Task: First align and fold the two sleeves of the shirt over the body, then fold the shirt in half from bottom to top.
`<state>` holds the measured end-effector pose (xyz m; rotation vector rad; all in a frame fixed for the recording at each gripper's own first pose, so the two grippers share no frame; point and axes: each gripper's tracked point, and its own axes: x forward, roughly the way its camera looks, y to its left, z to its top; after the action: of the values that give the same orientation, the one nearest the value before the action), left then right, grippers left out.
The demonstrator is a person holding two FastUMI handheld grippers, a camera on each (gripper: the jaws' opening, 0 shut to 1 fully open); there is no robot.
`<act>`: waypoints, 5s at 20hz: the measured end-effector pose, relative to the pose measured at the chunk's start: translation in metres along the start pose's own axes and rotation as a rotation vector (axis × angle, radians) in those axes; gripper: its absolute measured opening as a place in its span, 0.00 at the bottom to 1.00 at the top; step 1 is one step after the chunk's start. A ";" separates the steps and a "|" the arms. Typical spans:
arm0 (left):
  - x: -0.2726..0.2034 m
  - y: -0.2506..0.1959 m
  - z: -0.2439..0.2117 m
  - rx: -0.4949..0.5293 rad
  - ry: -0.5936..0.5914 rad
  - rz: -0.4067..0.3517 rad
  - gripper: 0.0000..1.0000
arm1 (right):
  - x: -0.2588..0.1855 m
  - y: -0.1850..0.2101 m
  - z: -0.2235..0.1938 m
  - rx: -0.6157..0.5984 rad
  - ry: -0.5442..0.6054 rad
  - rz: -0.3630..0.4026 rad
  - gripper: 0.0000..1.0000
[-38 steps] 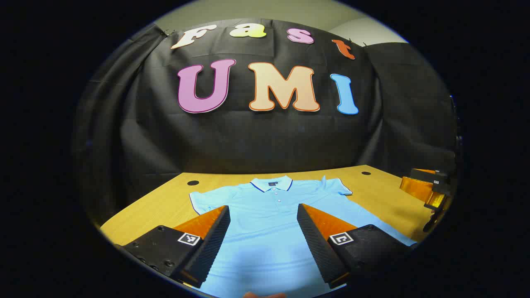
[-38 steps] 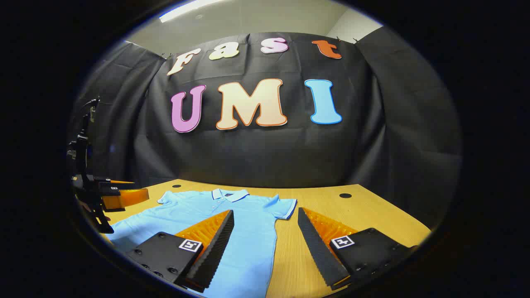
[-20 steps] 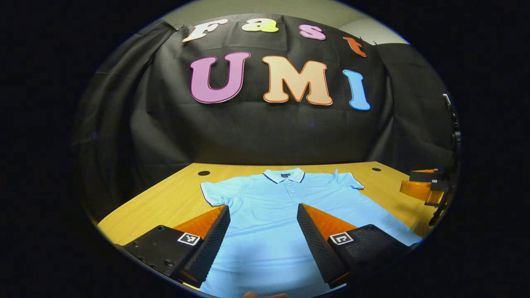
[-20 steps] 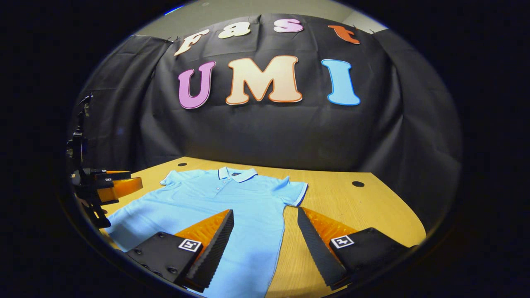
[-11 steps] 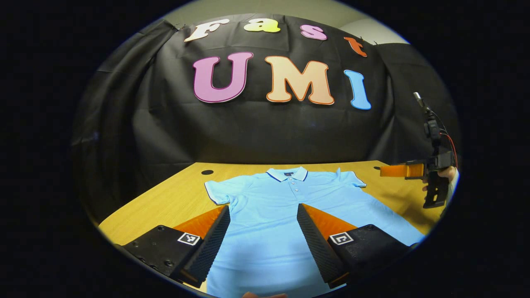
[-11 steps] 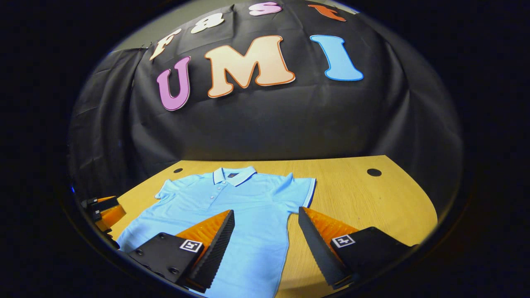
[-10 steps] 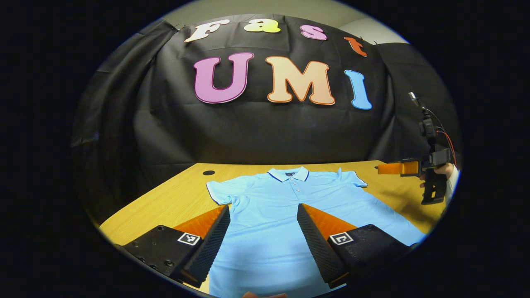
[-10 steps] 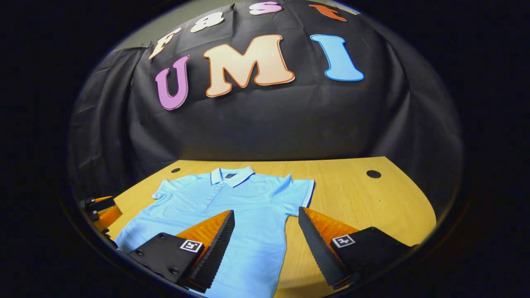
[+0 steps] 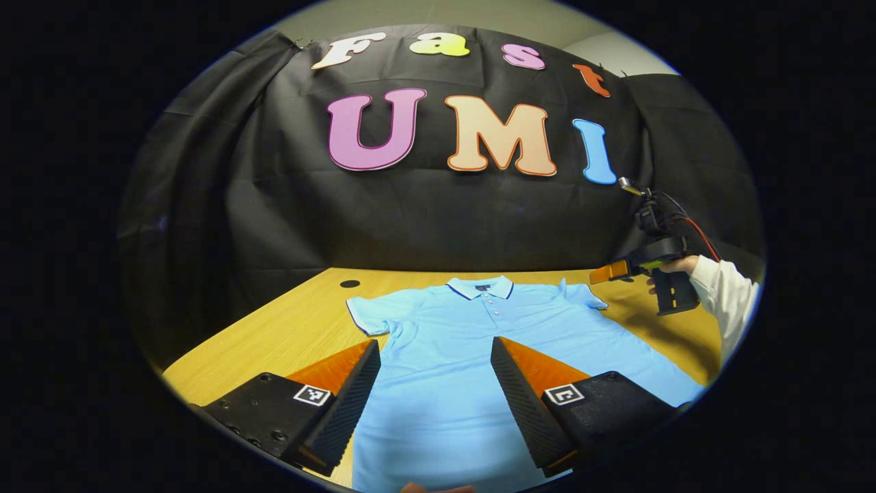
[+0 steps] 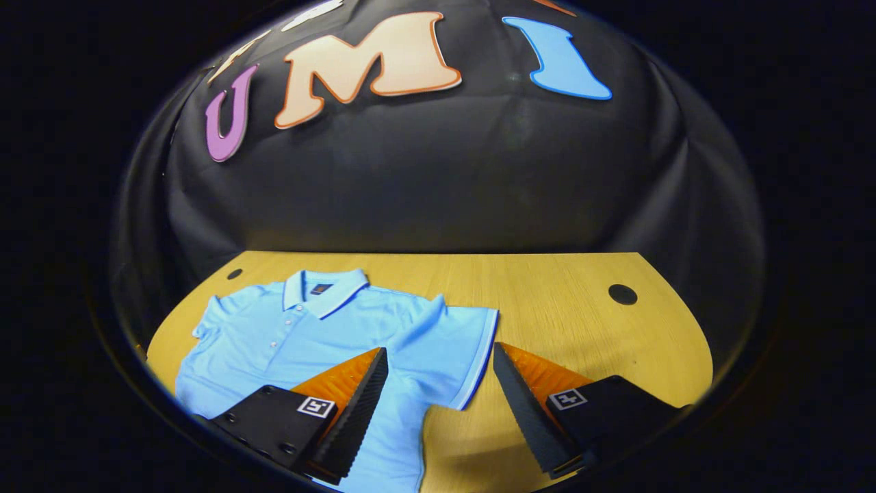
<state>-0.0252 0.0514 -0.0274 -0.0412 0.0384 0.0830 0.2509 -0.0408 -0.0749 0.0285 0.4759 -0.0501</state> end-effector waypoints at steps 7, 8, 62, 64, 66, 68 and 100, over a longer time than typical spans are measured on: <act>-0.001 0.010 -0.009 -0.002 0.021 0.030 0.97 | 0.049 -0.010 -0.013 0.038 0.091 -0.027 0.94; -0.003 0.012 -0.008 -0.001 0.024 0.032 0.97 | 0.053 -0.013 -0.018 0.046 0.104 -0.033 0.94; 0.032 0.056 -0.013 -0.024 0.103 0.085 0.97 | -0.038 0.224 -0.044 -0.055 0.062 0.476 0.98; 0.047 0.062 -0.010 -0.038 0.120 0.082 0.96 | -0.055 0.221 -0.045 -0.055 0.035 0.485 0.98; 0.066 0.066 -0.009 -0.039 0.146 0.065 0.95 | -0.073 0.214 -0.047 -0.064 0.002 0.492 0.99; 0.085 0.075 -0.005 -0.031 0.163 0.062 0.95 | -0.090 0.203 -0.052 -0.092 -0.021 0.483 0.98; 0.237 0.129 -0.059 -0.002 0.453 0.011 0.81 | -0.221 0.027 -0.081 0.060 -0.191 0.134 0.98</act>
<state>0.1978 0.1967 -0.1006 -0.0616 0.4911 0.0831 0.0194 -0.0019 -0.0450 0.1137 0.2806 0.0638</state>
